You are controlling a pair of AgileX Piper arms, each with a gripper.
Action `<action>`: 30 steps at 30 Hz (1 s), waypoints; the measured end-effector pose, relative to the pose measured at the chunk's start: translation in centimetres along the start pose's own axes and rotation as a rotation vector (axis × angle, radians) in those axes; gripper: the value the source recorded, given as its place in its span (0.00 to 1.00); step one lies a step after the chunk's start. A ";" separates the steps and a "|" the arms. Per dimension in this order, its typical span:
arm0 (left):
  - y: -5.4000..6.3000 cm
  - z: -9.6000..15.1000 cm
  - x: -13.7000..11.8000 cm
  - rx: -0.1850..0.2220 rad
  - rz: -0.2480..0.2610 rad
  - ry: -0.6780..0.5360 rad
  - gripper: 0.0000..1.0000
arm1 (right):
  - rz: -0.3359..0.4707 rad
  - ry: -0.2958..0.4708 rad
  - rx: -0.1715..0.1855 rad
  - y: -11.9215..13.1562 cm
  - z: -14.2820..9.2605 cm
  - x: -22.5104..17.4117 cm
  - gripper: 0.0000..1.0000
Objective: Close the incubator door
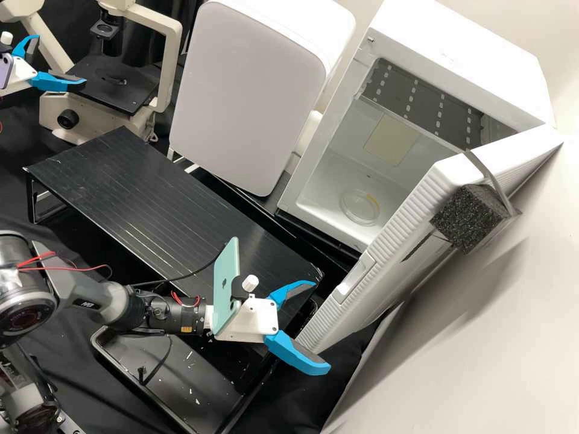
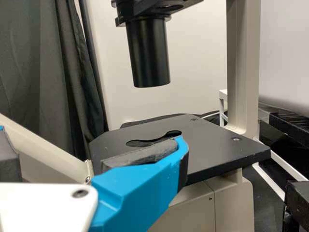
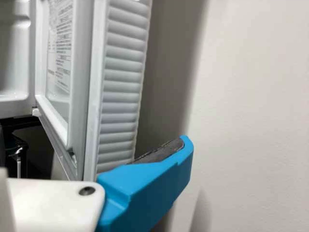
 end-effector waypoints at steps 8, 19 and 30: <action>0.0 0.0 0.0 0.000 0.000 0.000 1.00 | -0.003 0.005 0.020 -0.2 -0.1 0.2 1.00; 0.0 0.0 0.0 0.000 0.000 0.000 1.00 | -0.053 0.088 0.148 -0.7 -0.8 0.3 1.00; 0.0 0.0 0.0 0.000 0.000 0.000 1.00 | -0.075 0.123 0.198 -0.5 -0.7 -0.4 1.00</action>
